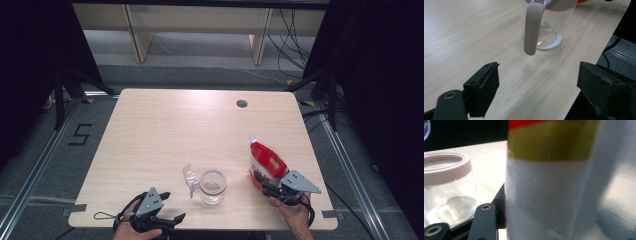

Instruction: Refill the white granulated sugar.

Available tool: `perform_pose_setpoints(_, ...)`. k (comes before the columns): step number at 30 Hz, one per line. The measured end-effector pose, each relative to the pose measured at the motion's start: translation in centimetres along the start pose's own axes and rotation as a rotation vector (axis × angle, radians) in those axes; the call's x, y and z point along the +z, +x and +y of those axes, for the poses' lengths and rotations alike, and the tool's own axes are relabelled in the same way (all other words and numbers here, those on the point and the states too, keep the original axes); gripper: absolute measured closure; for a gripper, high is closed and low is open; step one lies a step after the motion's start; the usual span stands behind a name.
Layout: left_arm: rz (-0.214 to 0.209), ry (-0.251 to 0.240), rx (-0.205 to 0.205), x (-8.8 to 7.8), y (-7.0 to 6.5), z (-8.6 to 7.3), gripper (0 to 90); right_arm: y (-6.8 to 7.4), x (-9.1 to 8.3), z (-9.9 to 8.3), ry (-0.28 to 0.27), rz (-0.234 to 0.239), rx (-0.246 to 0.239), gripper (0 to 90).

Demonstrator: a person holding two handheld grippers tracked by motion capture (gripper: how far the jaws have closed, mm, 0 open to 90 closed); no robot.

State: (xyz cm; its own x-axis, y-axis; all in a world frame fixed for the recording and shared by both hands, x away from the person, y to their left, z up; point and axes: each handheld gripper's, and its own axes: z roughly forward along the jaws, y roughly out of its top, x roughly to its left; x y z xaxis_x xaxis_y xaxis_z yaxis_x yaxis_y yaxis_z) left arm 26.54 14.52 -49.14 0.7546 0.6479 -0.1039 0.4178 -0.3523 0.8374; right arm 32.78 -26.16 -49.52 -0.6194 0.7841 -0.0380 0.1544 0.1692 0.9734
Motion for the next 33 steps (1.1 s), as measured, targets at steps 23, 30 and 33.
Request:
perform_pose_setpoints(23,0.023,0.027,0.024,-0.4,0.6,0.1,17.4,1.5,-2.8,3.3,-0.010,-0.005,-0.383,45.3)
perform_pose_setpoints(30,0.011,0.004,0.000,-0.3,0.6,0.0,17.4,2.4,-2.5,3.3,0.028,-0.003,-0.459,45.5)
perform_pose_setpoints(33,0.012,-0.002,-0.003,-0.3,0.6,0.0,17.4,2.7,-2.4,3.3,0.053,0.011,-0.495,45.7)
